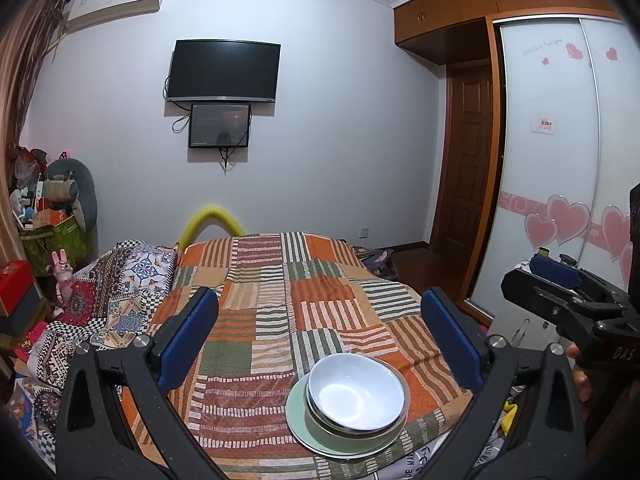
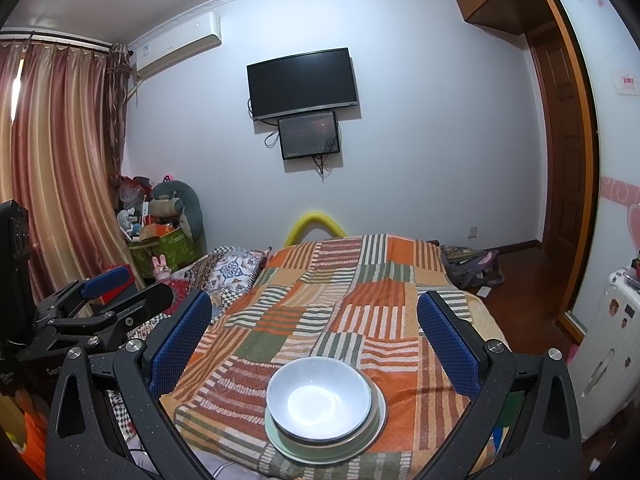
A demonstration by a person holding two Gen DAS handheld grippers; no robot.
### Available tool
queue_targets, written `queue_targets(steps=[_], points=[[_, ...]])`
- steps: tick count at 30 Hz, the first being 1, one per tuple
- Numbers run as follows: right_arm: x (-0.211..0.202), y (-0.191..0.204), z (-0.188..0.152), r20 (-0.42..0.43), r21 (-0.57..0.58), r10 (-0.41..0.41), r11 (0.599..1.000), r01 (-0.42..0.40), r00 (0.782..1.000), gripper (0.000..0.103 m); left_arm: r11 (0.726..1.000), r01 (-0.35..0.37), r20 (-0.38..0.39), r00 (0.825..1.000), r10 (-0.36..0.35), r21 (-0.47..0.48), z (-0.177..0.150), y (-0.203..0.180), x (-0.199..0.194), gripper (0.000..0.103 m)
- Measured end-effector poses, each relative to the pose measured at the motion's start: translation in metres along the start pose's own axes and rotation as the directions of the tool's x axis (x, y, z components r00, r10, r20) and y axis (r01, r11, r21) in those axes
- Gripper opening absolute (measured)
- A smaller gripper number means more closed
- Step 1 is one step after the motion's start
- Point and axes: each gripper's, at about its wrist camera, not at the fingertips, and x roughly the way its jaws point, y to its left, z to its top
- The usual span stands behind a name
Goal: Organize plates and bowls
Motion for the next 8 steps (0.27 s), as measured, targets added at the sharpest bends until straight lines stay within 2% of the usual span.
queue_targets(steps=[8], points=[[0.0017, -0.0018, -0.0023, -0.01, 0.005, 0.002, 1.0, -0.002, 1.0, 0.102, 1.0, -0.003, 0.003, 1.0, 0.003, 0.002, -0.0002, 0.0003, 0.0021, 0.103]])
